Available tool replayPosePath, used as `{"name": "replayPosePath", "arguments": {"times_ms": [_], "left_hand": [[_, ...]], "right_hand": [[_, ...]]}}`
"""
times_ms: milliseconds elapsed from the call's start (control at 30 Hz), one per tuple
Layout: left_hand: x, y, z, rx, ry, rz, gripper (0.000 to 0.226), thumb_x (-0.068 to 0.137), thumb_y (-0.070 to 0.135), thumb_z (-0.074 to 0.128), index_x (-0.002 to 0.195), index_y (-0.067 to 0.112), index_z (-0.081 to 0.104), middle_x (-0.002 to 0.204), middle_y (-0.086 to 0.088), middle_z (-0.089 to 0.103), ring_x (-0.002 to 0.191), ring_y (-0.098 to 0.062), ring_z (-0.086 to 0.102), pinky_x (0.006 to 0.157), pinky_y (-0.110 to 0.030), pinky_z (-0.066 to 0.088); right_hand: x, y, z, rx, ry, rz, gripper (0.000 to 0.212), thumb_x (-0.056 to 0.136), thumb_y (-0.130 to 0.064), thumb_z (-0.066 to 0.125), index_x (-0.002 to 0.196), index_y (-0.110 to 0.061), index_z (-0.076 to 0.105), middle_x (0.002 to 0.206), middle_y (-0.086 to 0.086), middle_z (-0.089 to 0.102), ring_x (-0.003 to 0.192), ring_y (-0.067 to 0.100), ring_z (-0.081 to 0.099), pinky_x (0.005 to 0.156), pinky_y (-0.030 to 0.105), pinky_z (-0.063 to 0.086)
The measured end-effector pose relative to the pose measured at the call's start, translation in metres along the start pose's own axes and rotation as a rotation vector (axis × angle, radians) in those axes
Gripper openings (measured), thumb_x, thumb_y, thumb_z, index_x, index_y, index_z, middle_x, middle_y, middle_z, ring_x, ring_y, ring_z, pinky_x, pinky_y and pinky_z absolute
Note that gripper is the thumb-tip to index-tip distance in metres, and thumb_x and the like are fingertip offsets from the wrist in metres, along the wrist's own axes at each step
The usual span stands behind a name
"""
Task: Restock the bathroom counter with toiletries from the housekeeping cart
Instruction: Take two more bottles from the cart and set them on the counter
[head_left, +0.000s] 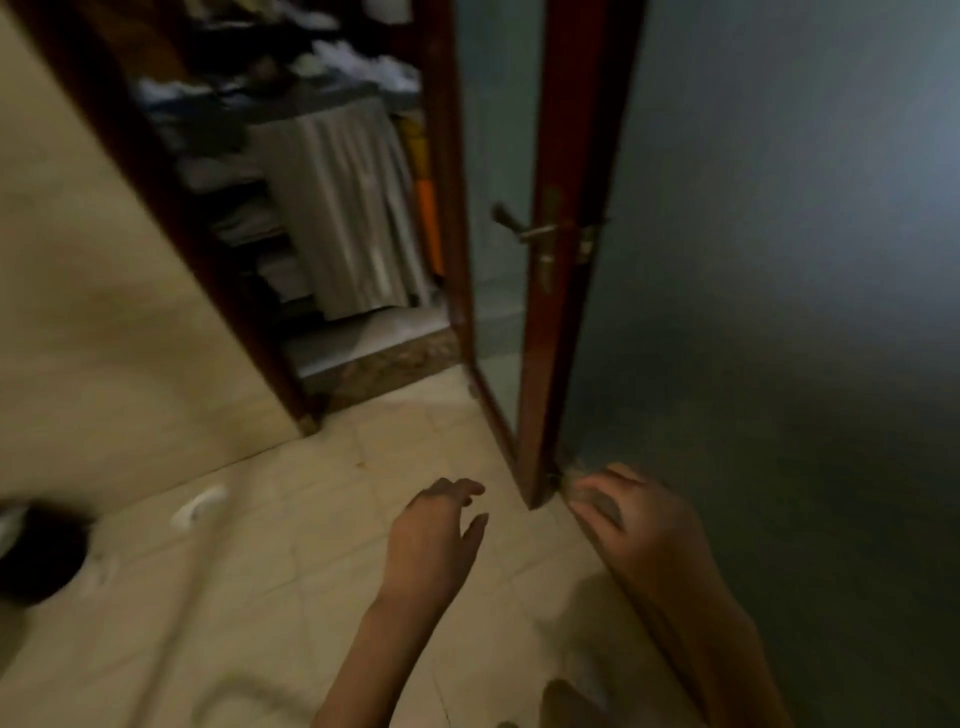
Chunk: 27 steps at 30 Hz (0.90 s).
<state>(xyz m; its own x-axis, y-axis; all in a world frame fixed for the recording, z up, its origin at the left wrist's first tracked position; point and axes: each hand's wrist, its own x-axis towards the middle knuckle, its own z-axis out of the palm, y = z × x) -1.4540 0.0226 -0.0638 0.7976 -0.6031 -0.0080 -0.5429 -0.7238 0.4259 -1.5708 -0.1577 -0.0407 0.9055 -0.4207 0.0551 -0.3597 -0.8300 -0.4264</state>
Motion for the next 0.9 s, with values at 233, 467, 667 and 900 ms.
{"name": "replayPosePath", "arguments": {"times_ms": [233,467,667,900], "left_hand": [[-0.004,-0.059,-0.035,-0.019,0.164,-0.279,0.031,0.094,0.037,0.055,0.125,0.037,0.054,0.114,0.015,0.060,0.103,-0.004,0.058,0.077,-0.017,0.042],[0.043,-0.078,-0.060,-0.003,0.259,-0.387,0.032,0.093,0.037,0.057,0.125,0.036,0.055,0.113,0.015,0.061,0.098,-0.003,0.059,0.077,-0.018,0.047],[0.112,-0.079,-0.078,0.047,0.290,-0.395,0.033,0.094,0.037,0.056,0.126,0.036,0.054,0.115,0.014,0.061,0.103,-0.004,0.058,0.080,-0.020,0.048],[0.219,-0.061,-0.085,0.061,0.285,-0.284,0.034,0.095,0.038,0.054,0.128,0.035,0.052,0.120,0.014,0.060,0.110,-0.004,0.056,0.086,-0.017,0.043]], "right_hand": [[0.078,-0.062,0.019,0.022,-0.154,-0.294,0.026,0.095,-0.044,0.049,0.116,-0.035,0.062,0.111,-0.022,0.056,0.096,0.000,0.056,0.082,0.025,0.049],[0.155,-0.089,0.029,0.034,-0.165,-0.425,0.028,0.096,-0.039,0.050,0.118,-0.029,0.063,0.113,-0.018,0.059,0.100,0.000,0.056,0.085,0.023,0.047],[0.233,-0.086,0.029,0.000,-0.239,-0.445,0.032,0.096,-0.044,0.050,0.122,-0.030,0.062,0.115,-0.017,0.059,0.102,0.001,0.056,0.085,0.023,0.048],[0.327,-0.059,0.026,-0.023,-0.269,-0.378,0.032,0.095,-0.042,0.053,0.122,-0.027,0.063,0.116,-0.012,0.061,0.107,0.006,0.058,0.089,0.029,0.047]]}}
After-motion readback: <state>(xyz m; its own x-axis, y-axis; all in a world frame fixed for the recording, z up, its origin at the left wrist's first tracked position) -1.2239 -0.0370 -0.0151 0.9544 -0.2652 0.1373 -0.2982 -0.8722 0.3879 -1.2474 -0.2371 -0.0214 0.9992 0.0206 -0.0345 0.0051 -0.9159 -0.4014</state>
